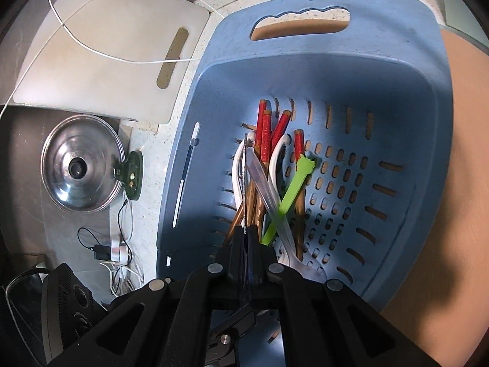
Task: Organize utensils
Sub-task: 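Open both tools to release the silver spoon into the basket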
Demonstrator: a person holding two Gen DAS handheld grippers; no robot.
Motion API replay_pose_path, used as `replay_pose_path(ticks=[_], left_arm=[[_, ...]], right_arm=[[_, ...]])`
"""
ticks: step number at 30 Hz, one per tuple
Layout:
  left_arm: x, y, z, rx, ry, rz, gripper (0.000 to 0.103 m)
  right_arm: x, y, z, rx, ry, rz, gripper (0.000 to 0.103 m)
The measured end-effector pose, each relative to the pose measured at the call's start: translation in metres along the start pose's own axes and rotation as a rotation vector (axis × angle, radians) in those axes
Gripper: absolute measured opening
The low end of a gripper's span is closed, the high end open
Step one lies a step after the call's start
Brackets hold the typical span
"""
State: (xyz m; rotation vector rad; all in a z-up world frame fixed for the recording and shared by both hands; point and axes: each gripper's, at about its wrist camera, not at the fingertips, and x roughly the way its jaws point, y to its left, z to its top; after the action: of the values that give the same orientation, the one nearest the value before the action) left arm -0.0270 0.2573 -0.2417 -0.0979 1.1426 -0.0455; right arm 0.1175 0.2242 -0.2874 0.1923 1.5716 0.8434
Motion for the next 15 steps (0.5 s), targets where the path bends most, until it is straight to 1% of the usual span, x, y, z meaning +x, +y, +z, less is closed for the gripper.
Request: replay_pose_path(ticks=[8,13,14,15], left_arm=[[0.0012,-0.0004,0.0015,0.002,0.001,0.033,0.02],[-0.0023,0.002,-0.0003,-0.018,0.008,0.054,0.029],[-0.0032,0.003,-0.0005,-0.027,0.008,0.064,0.036],[-0.0031,0.0047,-0.0003,-0.035,0.008,0.071,0.046]], right_arm=[[0.0027,0.0037,0.0025,-0.044,0.018,-0.01,0.003],[0.0018,0.0049,0.0024,-0.057,0.022,-0.012,0.006],[0.001,0.0056,0.0025,-0.065,0.021,-0.015,0.007],[0.0,0.006,0.0023,-0.073,0.021,-0.016,0.008]])
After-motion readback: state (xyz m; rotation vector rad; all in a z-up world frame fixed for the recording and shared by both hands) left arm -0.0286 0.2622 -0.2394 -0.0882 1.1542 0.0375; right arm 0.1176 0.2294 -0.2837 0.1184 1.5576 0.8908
